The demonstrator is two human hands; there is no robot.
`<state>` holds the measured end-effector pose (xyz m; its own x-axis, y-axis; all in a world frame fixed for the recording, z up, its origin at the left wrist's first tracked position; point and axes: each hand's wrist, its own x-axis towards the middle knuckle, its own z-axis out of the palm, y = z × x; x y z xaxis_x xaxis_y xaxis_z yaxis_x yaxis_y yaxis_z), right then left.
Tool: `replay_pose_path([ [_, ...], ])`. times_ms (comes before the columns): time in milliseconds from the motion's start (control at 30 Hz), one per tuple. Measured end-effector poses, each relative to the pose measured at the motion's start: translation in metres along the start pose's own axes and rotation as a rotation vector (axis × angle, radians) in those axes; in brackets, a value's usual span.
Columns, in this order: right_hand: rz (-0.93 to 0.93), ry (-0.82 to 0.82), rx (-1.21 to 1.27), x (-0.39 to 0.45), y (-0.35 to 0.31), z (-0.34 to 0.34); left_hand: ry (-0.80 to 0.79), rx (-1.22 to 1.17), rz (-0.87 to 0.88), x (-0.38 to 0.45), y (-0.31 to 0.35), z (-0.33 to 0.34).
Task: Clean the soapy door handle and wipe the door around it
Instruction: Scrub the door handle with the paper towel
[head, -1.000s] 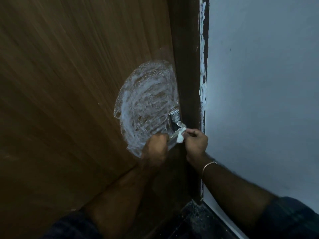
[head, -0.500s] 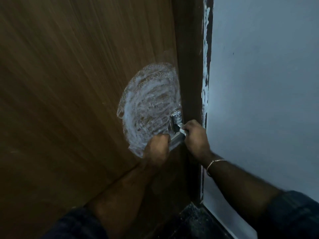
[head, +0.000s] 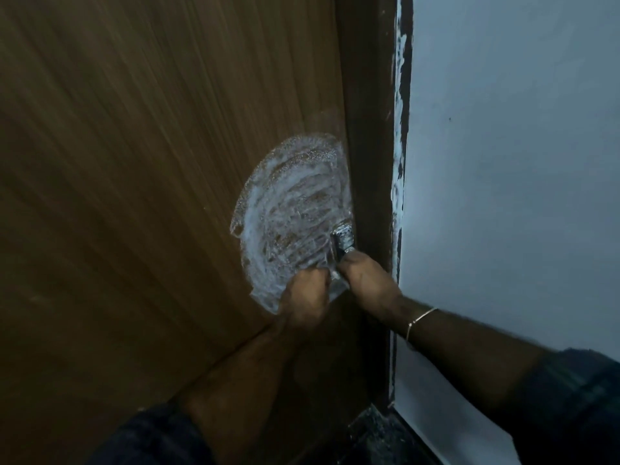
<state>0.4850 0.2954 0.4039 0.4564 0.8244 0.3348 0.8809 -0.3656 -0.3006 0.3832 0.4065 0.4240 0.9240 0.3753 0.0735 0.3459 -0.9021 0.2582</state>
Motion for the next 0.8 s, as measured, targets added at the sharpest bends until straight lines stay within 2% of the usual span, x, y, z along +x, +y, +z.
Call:
replay_pose_path([
  [100, -0.049, -0.086, -0.006, 0.005, -0.003, -0.006, 0.009, -0.034, 0.003, -0.003, -0.001, 0.000],
  [233, 0.048, 0.026, 0.014, 0.003, 0.003, -0.001, 0.026, -0.122, -0.057, 0.000, -0.002, 0.000],
  [300, -0.006, -0.007, 0.001, 0.000, -0.007, 0.008, 0.027, -0.126, -0.072, -0.001, -0.002, -0.001],
  [367, -0.042, -0.002, 0.086, -0.004, -0.009, 0.014, 0.032, -0.147, -0.084, 0.000, -0.003, 0.000],
  [400, 0.004, 0.067, 0.175, -0.007, -0.007, 0.016, 0.037, -0.166, -0.091, 0.001, -0.004, 0.000],
  [467, 0.255, 0.309, 0.466, -0.014, -0.013, 0.027, 0.042, -0.186, -0.115, 0.003, -0.003, 0.001],
  [533, 0.627, 0.565, 0.812, -0.016, -0.035, 0.048, 0.068, -0.197, -0.139, 0.003, -0.002, 0.003],
  [633, 1.170, 0.807, 1.458, 0.000, -0.067, 0.070, 0.070, -0.215, -0.164, 0.000, -0.004, 0.004],
  [667, 1.247, 0.825, 1.668, 0.003, -0.069, 0.073, 0.058, -0.213, -0.157, 0.001, -0.005, 0.004],
  [700, 1.248, 0.779, 1.824, 0.004, -0.068, 0.074, 0.046, -0.206, -0.149, 0.001, -0.005, 0.003],
  [800, 1.133, 0.500, 2.099, -0.002, -0.065, 0.071, 0.023, -0.165, -0.112, 0.002, -0.005, 0.000],
])
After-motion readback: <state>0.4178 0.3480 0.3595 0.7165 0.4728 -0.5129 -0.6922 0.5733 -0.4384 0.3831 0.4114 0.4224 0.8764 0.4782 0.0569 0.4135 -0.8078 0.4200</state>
